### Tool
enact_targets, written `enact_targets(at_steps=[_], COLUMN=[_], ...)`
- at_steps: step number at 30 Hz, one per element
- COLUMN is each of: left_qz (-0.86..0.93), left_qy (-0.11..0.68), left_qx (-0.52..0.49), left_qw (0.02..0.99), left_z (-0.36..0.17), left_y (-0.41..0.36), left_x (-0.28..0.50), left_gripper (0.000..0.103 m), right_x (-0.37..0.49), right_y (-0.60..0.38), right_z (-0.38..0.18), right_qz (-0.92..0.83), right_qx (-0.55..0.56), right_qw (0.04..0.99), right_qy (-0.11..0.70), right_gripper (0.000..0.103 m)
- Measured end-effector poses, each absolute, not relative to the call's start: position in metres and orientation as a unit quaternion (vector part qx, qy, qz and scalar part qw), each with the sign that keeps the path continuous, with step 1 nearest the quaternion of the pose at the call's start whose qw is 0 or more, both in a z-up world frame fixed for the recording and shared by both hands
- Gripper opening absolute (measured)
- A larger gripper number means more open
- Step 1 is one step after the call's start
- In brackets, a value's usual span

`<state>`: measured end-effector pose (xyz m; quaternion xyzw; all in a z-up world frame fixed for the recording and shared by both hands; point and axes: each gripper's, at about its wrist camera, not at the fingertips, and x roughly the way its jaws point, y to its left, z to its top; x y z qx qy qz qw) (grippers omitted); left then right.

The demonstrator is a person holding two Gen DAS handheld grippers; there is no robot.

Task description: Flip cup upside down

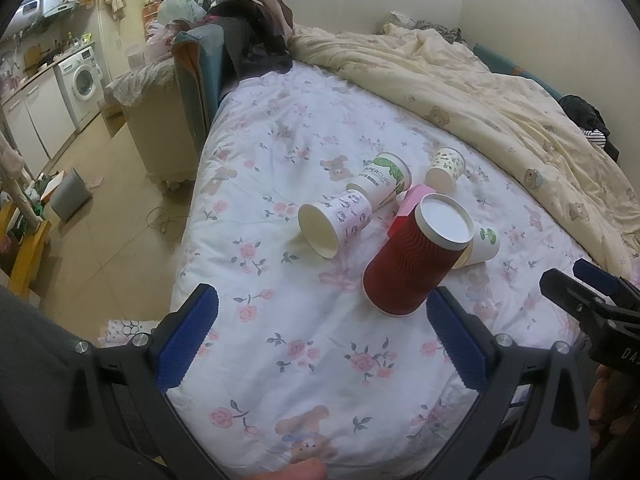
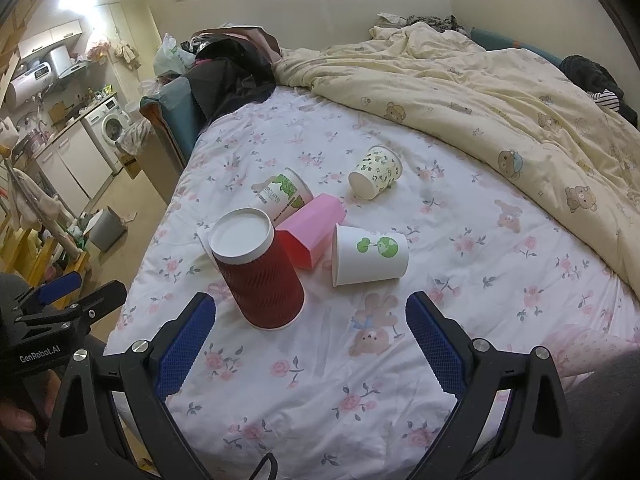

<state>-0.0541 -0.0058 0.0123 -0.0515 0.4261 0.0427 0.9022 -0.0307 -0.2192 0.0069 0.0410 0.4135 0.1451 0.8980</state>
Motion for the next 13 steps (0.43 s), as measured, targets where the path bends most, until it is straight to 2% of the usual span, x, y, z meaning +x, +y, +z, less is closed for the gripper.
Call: enact_targets(at_steps=[13], left_qz=[0.041], left_qy=[0.429], left_qx=[-0.061], left_qw=[0.901], left_z=[0.0121], left_y=[-0.0103], left_x=[-0.056], left_gripper=[0.103], right_x=[-0.03], right_y=[-0.2184], right_z=[0.0013], right_qz=[0.147], right_qx=[0.037], right_qw=[0.897], right_qy=[0.414], right_gripper=[0.098])
